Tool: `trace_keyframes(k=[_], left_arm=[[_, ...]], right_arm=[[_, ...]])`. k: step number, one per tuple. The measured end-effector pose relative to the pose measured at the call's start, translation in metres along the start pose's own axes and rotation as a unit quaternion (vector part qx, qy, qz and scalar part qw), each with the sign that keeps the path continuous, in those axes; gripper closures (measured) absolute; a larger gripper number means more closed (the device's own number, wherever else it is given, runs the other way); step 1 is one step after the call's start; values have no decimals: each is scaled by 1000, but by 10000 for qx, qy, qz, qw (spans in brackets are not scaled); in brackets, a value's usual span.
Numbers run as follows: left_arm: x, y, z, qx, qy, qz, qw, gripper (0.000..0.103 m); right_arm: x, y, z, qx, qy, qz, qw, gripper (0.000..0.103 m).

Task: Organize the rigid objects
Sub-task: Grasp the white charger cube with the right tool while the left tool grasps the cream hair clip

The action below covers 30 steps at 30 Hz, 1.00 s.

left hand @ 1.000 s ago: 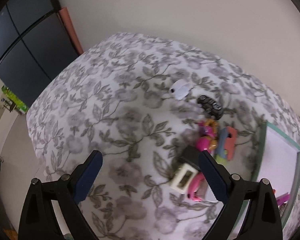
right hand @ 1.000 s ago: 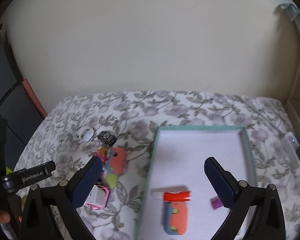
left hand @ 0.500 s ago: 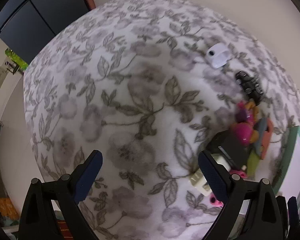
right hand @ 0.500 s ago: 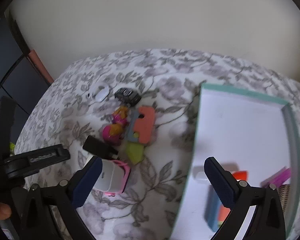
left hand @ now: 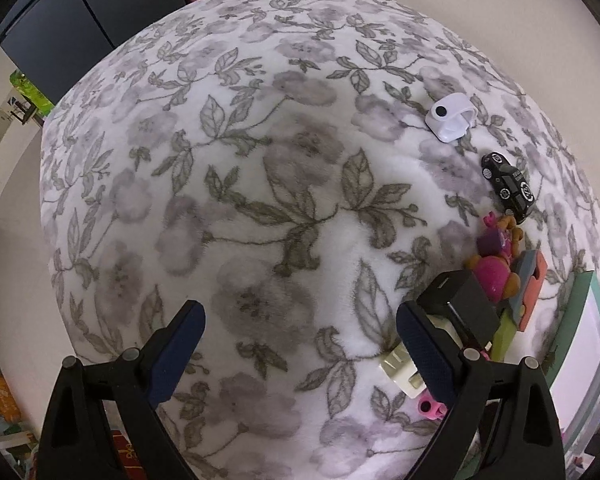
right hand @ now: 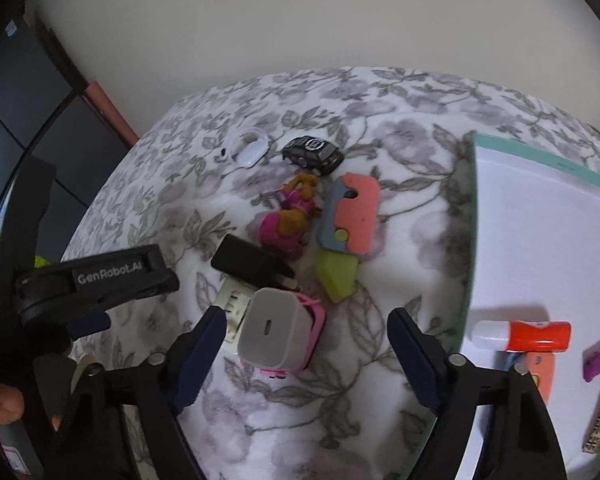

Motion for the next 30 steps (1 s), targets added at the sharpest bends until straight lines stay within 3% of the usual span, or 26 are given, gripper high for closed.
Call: trace_keyframes(k=[4, 7, 9, 17, 20, 24, 30], left_arm=[[0, -2, -7, -120, -90, 16, 9999, 7], [-2, -6, -15, -270, -232, 82, 9993, 7], [-2, -7, -21, -374, -313, 73, 9988, 7], [-1, -18, -41, -797, -525, 122, 9954, 7], [1, -19, -45, -958, -446, 43, 9944, 8], [-2, -24, -50, -1009, -471, 123, 9937, 19], [-10, -31, -63, -1250, -400, 189, 9912, 22]], right_arm=[[-7, -6, 3, 104, -31, 124, 9999, 33], [-11, -9, 3, 108, 40, 195, 9997, 50], [-13, -11, 2, 107, 30, 217, 9997, 55], [-17, -15, 2, 30, 166, 280, 9995, 60], [-17, -15, 2, 8, 196, 279, 9994, 60], [-16, -15, 1, -27, 276, 280, 9992, 63], [-16, -15, 0, -103, 320, 285, 9990, 64]])
Point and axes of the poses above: each gripper's, at about its wrist camera, not at the fingertips, and x roughly against the way its jaws point, z to its left, y to its top, the point moved 7 cm from there along -x, roughly the way its jaws point, and after that the axes turned 9 degrees about -z, right-handed, at the moved point
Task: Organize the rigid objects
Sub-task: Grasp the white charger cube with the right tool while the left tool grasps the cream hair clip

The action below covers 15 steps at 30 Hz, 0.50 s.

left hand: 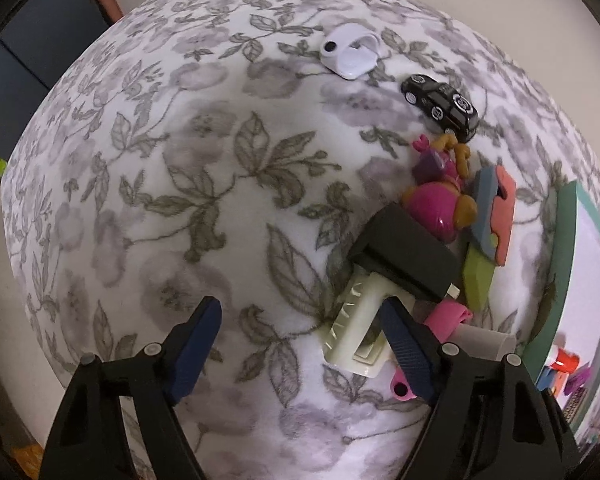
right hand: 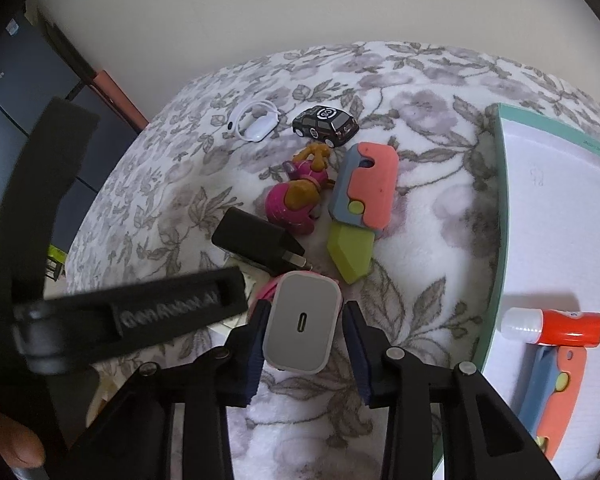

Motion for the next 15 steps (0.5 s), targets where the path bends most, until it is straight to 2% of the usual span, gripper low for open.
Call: trace_keyframes(k=[2, 4, 7, 15], left_arm=[[-2, -1, -4, -5, -14, 6, 10000, 30], [-6, -4, -9, 59, -109, 92, 9999, 43], [-12, -7, -15, 97, -198, 158, 9996, 53], [-20, -8, -19, 149, -248, 94, 9995, 60]], right_arm=[[0, 0, -1, -53, 31, 2, 10000, 64], [0, 0, -1, -63, 32, 2, 10000, 64], [-3, -2, -1, -68, 18, 29, 10000, 64], [-11, -8, -2, -143, 59, 88, 9998, 68]])
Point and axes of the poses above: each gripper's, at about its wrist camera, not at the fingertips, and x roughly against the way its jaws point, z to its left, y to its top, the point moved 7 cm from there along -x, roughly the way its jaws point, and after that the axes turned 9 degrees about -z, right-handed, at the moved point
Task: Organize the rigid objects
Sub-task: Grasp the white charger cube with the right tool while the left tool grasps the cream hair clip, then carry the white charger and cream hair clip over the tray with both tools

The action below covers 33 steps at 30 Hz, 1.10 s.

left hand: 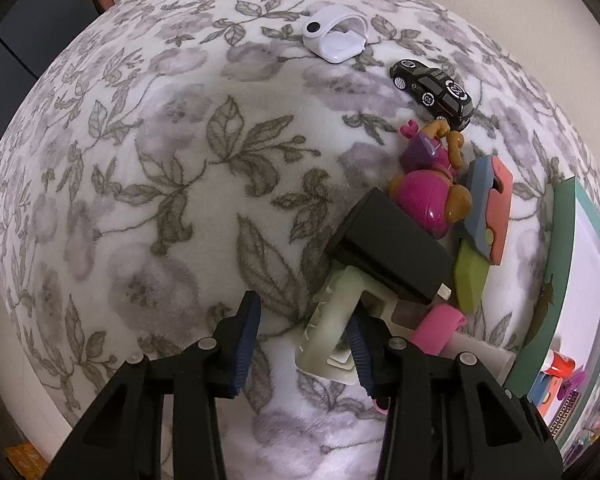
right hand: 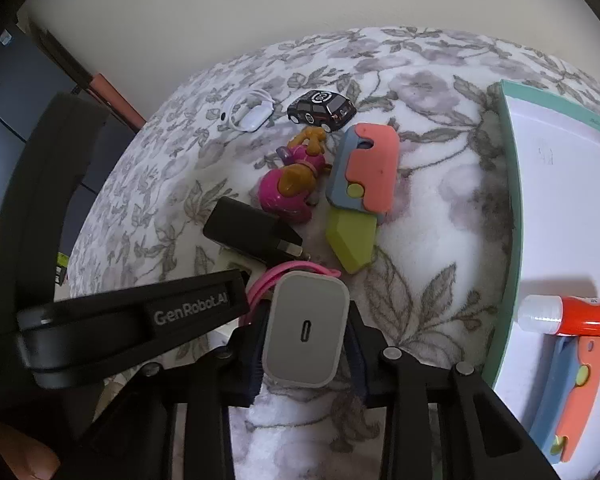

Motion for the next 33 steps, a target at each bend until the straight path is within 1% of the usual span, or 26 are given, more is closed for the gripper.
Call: trace_keyframes(k=[2, 4, 8, 9, 14, 19, 21, 25, 29, 33], left_arm=[[2, 0, 1, 21, -95, 16, 10000, 68], [3, -1, -1, 68, -226, 34, 9997, 81], [5, 0, -3, 90, -270, 12, 9996, 83], [6, 1, -2, 115, -279, 8, 9995, 86], [15, 9, 8, 185, -188, -117, 9996, 87], [26, 19, 14, 272, -222, -256, 9991, 87], [31, 22, 16, 306, -215, -320, 9988, 91], [38, 27, 25, 370, -231, -426, 9981, 91], [48, 29, 27, 448, -310, -505, 9972, 91], [66, 35, 26, 526, -414, -714, 9952, 91]], right_arm=[[0, 0, 0, -7, 19, 3, 10000, 71], [2, 2, 0, -25, 34, -9, 10000, 71], [6, 5, 0, -30, 54, -97, 9999, 71], [7, 6, 0, -30, 64, -114, 9999, 72], [15, 12, -2, -44, 96, -218, 9997, 72], [26, 20, -8, -152, 67, -335, 9993, 72], [33, 25, -10, -190, 93, -429, 9989, 72], [45, 34, -11, -198, 122, -593, 9980, 72], [56, 41, -13, -236, 147, -720, 9970, 72], [67, 49, -19, -308, 122, -852, 9958, 72]])
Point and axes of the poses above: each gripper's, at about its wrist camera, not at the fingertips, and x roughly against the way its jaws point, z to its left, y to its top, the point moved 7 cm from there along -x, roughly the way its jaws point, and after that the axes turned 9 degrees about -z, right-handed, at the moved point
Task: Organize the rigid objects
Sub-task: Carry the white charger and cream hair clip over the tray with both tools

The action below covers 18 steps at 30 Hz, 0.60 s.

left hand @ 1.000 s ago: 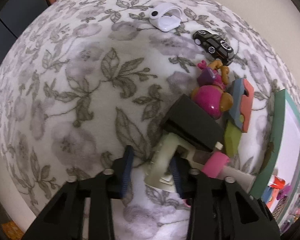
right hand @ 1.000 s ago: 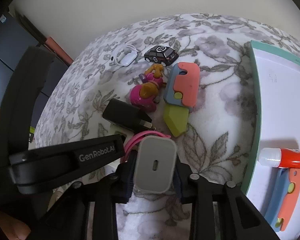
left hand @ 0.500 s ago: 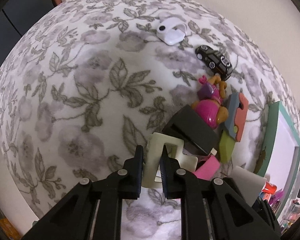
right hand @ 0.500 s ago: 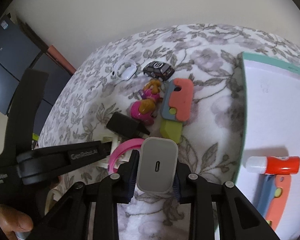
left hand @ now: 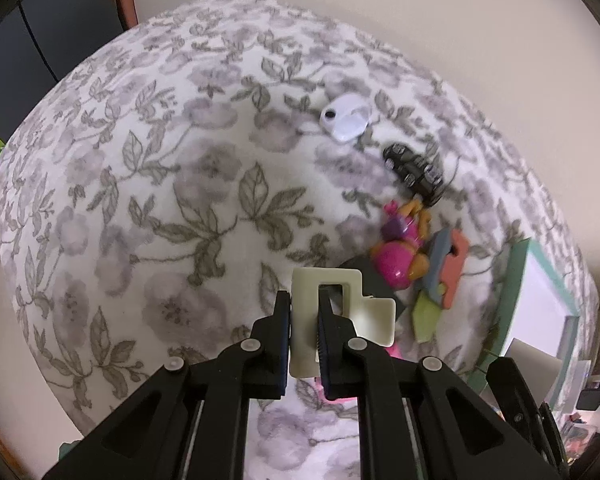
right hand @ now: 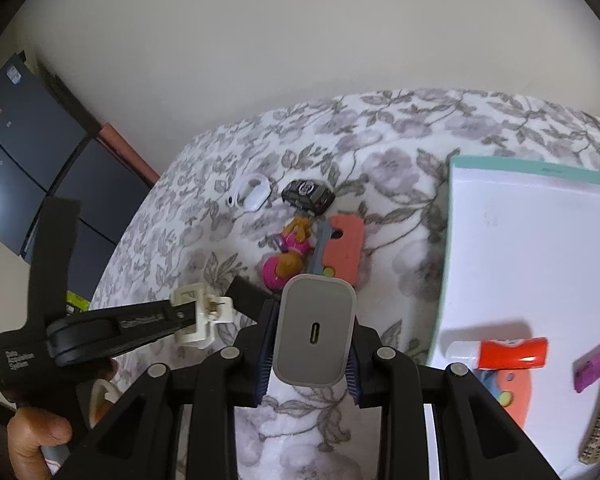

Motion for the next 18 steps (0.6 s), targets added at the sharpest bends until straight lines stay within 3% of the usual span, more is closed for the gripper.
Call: trace_keyframes(k=[8, 14, 18], left_arm=[[39, 9, -42, -185, -653, -466, 9966, 91], [56, -7, -99, -549, -1445, -521, 9866, 91], [70, -19, -134, -894, -1675, -683, 9794, 91]], right_arm=[[48, 36, -25, -122, -240, -636, 9976, 72], [88, 55, -64, -316, -755, -1025, 9914, 72], [117, 62, -97, -469, -1089, -1219, 9854, 72]])
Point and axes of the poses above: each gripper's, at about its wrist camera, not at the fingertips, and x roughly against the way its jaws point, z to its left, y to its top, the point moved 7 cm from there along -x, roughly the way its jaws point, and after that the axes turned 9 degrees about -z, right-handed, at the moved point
